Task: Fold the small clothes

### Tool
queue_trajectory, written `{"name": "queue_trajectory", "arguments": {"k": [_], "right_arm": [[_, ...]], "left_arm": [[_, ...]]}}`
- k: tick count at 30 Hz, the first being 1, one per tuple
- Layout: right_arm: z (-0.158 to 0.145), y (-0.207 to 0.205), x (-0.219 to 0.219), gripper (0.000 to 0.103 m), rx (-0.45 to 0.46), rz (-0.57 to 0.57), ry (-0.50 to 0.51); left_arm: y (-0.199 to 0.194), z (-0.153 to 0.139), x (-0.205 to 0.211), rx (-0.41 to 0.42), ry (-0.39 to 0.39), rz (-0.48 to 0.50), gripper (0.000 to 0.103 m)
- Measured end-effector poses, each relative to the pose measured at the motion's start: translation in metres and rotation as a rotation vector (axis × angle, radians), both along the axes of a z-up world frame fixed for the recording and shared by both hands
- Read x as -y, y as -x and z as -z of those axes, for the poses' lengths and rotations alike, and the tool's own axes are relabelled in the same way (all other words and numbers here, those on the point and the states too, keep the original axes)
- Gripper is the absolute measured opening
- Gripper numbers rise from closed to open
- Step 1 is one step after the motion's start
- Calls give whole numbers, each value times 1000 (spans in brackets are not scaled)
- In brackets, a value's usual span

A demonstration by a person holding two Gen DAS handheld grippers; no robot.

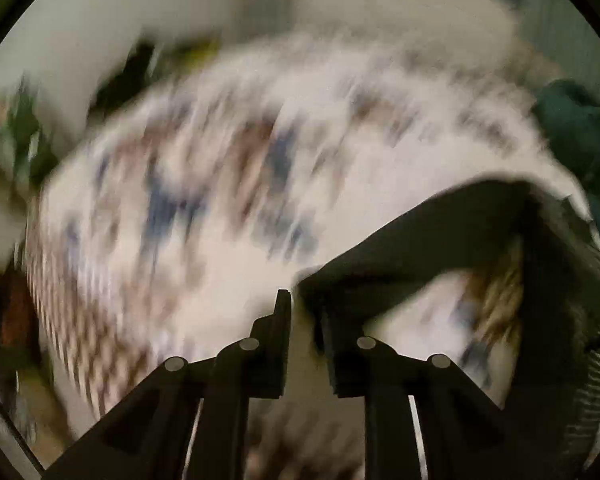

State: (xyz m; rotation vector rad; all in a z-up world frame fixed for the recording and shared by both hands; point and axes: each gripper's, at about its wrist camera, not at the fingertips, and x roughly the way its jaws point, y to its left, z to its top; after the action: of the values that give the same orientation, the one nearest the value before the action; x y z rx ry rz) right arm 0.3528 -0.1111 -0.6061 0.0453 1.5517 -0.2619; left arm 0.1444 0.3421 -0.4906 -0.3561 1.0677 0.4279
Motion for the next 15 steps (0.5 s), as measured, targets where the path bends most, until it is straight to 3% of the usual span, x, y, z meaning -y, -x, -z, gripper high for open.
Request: {"name": "queue_trajectory", "arguments": {"k": [1, 2, 4, 7, 8, 9, 11, 13, 15], "right_arm": [[0, 2, 6, 102, 1, 17, -4], [1, 3, 12, 102, 2, 31, -10], [4, 8, 23, 102, -5, 46, -21], [8, 12, 28, 102, -16, 40, -22], [9, 14, 30, 102, -17, 38, -20], [11, 15, 31, 102, -19, 38, -20], [16, 17, 32, 102, -27, 50, -24], [20, 20, 31, 102, -32, 68, -34], [22, 19, 32, 102, -27, 79, -29]], "left_arm": [[9, 16, -14, -44, 83, -73, 16], [28, 37, -25, -82, 224, -192, 19], [48, 59, -31, -107, 420, -361, 33], [64, 67, -25, -6, 650, -548, 47], [63, 69, -25, 46, 725, -611, 58], [55, 73, -27, 106, 810, -687, 61], [37, 83, -33, 174, 912, -766, 63], [15, 91, -39, 157, 948, -806, 63], [-11, 104, -48, 94, 929, -850, 63]]}}
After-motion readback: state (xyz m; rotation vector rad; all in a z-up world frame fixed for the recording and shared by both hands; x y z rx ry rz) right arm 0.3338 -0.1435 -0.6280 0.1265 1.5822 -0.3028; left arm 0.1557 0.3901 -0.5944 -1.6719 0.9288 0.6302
